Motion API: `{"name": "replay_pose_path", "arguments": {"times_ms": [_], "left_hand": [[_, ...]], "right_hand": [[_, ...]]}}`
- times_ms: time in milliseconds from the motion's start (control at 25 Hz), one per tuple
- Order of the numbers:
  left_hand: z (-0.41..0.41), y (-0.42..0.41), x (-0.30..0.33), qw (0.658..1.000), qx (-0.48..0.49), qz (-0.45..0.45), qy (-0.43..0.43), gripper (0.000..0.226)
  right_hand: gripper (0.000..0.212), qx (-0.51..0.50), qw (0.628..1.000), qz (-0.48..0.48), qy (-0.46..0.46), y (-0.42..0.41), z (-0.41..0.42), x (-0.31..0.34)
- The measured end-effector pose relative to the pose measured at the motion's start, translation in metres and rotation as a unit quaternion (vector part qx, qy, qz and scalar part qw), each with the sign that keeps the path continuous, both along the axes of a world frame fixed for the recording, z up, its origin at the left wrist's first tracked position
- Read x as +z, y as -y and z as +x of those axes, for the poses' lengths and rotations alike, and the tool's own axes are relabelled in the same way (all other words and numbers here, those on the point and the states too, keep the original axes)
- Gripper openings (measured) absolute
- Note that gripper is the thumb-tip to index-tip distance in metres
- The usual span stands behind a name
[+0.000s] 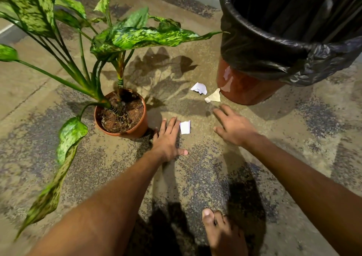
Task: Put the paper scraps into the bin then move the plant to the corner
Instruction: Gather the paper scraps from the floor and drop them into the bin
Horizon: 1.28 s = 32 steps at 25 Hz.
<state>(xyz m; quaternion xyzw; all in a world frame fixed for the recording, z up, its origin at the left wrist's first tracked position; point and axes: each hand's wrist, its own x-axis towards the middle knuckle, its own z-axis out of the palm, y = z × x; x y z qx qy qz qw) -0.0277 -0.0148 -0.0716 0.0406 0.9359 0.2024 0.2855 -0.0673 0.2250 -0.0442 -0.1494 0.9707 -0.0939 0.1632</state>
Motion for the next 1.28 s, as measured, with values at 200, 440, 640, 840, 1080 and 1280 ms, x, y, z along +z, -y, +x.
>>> {"name": "replay_pose_path", "arguments": {"times_ms": [200, 440, 640, 840, 1080, 1280], "left_hand": [[0.002, -0.001, 0.001, 1.000, -0.005, 0.004, 0.014, 0.118], [0.000, 0.000, 0.002, 0.999, 0.005, 0.020, 0.031, 0.117], [-0.001, 0.000, 0.004, 0.999, 0.017, 0.026, 0.032, 0.118], [-0.002, -0.010, 0.009, 0.999, 0.017, -0.044, -0.014, 0.117], [-0.009, -0.012, 0.018, 0.989, -0.023, -0.074, -0.126, 0.068], [-0.015, -0.022, 0.020, 0.980, -0.069, -0.099, -0.160, 0.059]], "right_hand": [[0.072, -0.058, 0.998, -0.016, 0.018, 0.019, -0.035, -0.014], [0.094, -0.076, 0.997, 0.030, 0.007, 0.046, -0.071, -0.014], [0.067, -0.009, 0.992, 0.123, 0.016, 0.068, -0.097, -0.012], [0.039, 0.033, 0.987, 0.154, -0.024, 0.072, -0.093, -0.012], [0.025, 0.087, 0.986, 0.114, -0.083, 0.057, -0.056, -0.003], [0.030, 0.077, 0.992, 0.019, -0.094, 0.047, -0.006, -0.009]]}}
